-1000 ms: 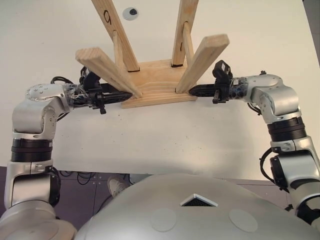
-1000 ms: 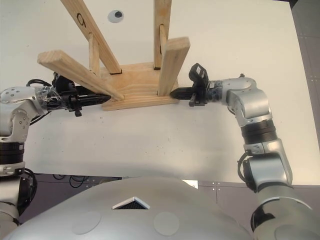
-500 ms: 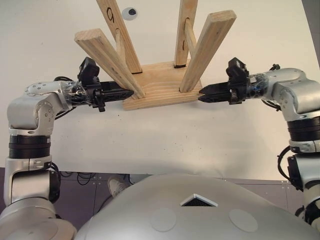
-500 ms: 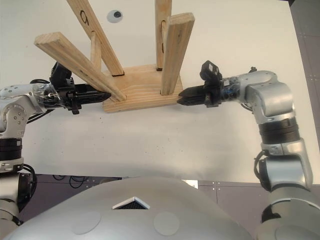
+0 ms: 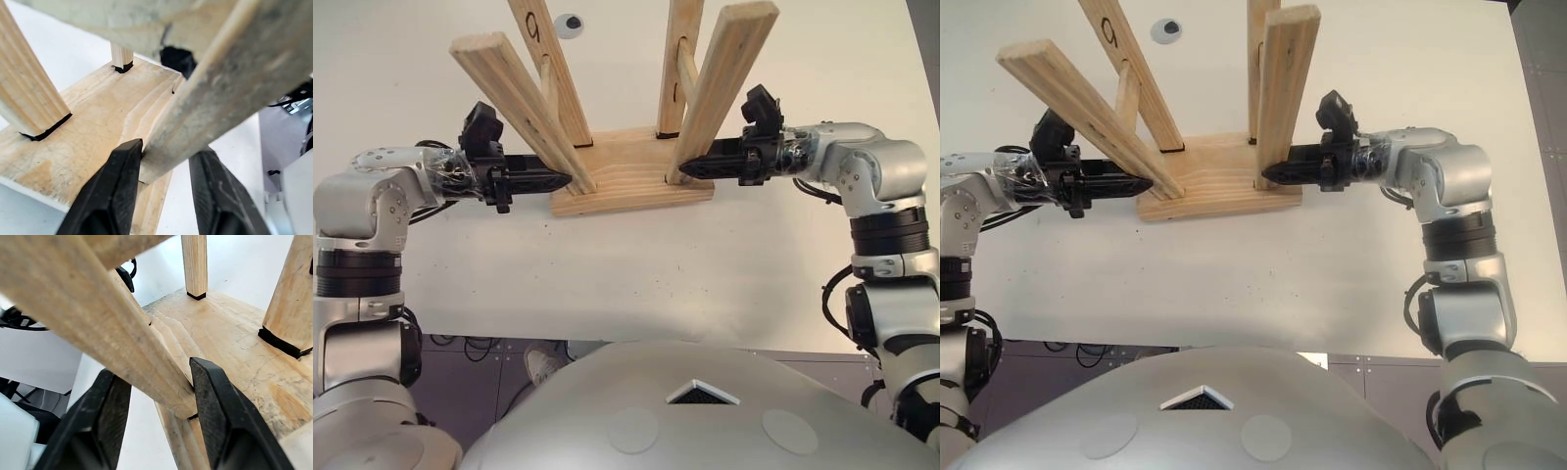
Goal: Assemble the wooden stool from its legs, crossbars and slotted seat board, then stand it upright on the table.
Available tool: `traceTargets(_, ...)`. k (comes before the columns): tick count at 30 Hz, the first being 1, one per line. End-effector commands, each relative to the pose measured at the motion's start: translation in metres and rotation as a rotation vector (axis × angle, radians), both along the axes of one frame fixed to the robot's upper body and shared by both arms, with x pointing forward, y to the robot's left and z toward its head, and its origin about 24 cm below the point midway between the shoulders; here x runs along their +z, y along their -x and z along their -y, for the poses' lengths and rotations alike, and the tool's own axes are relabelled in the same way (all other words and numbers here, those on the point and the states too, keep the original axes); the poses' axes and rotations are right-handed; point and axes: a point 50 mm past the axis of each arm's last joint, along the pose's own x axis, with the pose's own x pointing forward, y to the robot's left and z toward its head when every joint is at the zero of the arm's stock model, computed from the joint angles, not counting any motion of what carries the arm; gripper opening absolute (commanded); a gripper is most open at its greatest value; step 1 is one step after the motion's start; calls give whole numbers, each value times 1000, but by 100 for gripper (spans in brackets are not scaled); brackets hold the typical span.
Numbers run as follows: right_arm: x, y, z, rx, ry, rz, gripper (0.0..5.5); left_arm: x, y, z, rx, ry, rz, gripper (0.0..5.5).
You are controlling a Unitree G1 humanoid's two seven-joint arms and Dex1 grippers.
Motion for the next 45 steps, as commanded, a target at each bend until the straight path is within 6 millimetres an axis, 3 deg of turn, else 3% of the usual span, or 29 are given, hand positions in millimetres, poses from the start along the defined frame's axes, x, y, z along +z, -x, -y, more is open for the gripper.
traceTargets(1,9,8,-2,47,-76,-273,180,18,1,5,41,114,-149,138)
traceTargets(6,21,5,-3,25,-167,-523,152,34,0,13,99,143,-348,135)
traceTargets(14,-2,-6,-3,-128,-199,-646,112,14,-13,26,228,45,-469,124)
traceTargets(15,-3,-7,-3,-133,-198,-645,147,13,-14,25,243,42,-470,160)
traceTargets(21,-6,0,8,-158,-193,-655,266,28,-21,10,311,89,-425,256)
traceTargets(23,0,0,17,-181,-239,-632,303,43,-26,1,340,178,-366,256)
traceTargets(28,29,2,52,-265,-407,-492,307,67,-28,-32,462,306,-104,256)
traceTargets(31,36,7,70,-338,-372,-273,307,50,-18,-44,455,162,139,256)
traceTargets(36,15,31,91,-357,-86,34,307,10,1,-62,255,-192,356,256)
traceTargets(40,13,49,94,-246,-6,137,307,4,14,-63,82,-213,385,256)
traceTargets(45,2,67,78,-88,77,167,307,-1,29,-60,-103,-230,305,256)
